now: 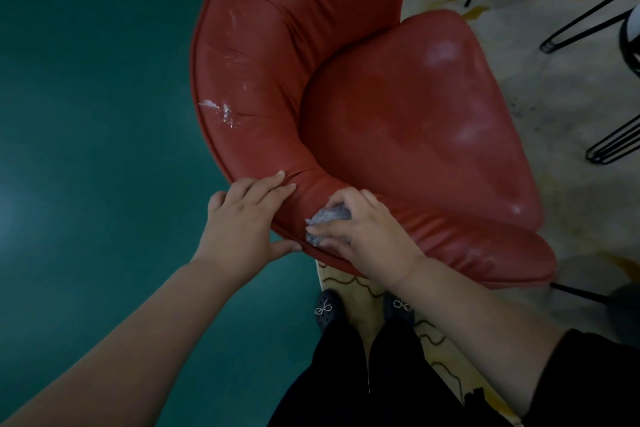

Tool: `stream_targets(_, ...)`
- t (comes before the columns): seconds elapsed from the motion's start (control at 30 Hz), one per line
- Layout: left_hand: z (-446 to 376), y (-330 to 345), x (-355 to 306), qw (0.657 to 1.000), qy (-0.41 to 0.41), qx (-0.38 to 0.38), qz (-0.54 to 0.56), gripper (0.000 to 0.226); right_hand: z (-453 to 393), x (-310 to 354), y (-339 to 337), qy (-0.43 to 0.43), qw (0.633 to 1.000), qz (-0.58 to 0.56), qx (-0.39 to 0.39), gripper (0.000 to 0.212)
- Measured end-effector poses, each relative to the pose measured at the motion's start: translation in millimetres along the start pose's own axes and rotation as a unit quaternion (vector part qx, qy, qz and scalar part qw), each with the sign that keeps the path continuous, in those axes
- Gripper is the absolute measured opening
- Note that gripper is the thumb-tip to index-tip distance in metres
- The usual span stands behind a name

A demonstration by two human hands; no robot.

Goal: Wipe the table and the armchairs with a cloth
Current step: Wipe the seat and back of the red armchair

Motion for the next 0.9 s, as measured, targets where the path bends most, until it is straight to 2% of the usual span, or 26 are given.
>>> stream_targets(0.13, 1, 0, 0, 1.0, 0.002, -0.007, -0.002, 0.09, 1, -20, -9, 0.038, 0.999, -0.007, -0.015, 0.019)
stream_targets(0.27, 2, 1, 0, 1.0, 0.002, -0.012, 0.008, 0.09, 3, -48, -22, 0.113, 0.992, -0.026, -0.041, 0.017)
stream_targets(0.37, 2, 1, 0, 1.0, 0.001, -0.015, 0.013, 0.09, 5, -55, -31, 0.144, 0.979, -0.119, -0.075, 0.017)
stream_targets(0.47, 2, 2, 0, 1.0, 0.002, -0.014, 0.009, 0.09, -1, -35, -24, 0.115, 0.979, -0.163, -0.045, 0.02)
stream_targets(0.57, 2, 2, -1, 1.0, 0.006, -0.013, 0.004, 0.089, -7, -16, -7, 0.069, 0.994, -0.086, 0.013, 0.02)
stream_targets(0.63, 3, 2, -1, 1.0, 0.006, -0.016, 0.003, 0.089, -8, -21, -6, 0.071, 0.996, -0.056, 0.014, 0.016)
stream_targets(0.7, 3, 1, -1, 1.0, 0.006, -0.016, 0.003, 0.089, -7, -39, -16, 0.108, 0.989, -0.097, -0.018, 0.014)
stream_targets(0.8, 4, 3, 0, 1.0, 0.006, -0.01, 0.009, 0.09, -2, -92, -36, 0.249, 0.946, -0.195, -0.074, 0.011)
stream_targets(0.83, 3, 4, 1, 1.0, 0.006, -0.01, 0.011, 0.09, -2, -97, -39, 0.261, 0.947, -0.174, -0.075, 0.011)
stream_targets(0.9, 3, 4, 0, 1.0, 0.007, -0.012, 0.017, 0.089, -7, -88, -38, 0.23, 0.957, -0.166, -0.067, 0.012)
Point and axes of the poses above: each hand's wrist, its own z-axis away from the middle knuckle, its own y-axis out of the palm, x = y × z, the point moved 10 cm from there along -z, towards the middle knuckle, and after that the axes turned 12 degrees about y, right-handed, at the moved point
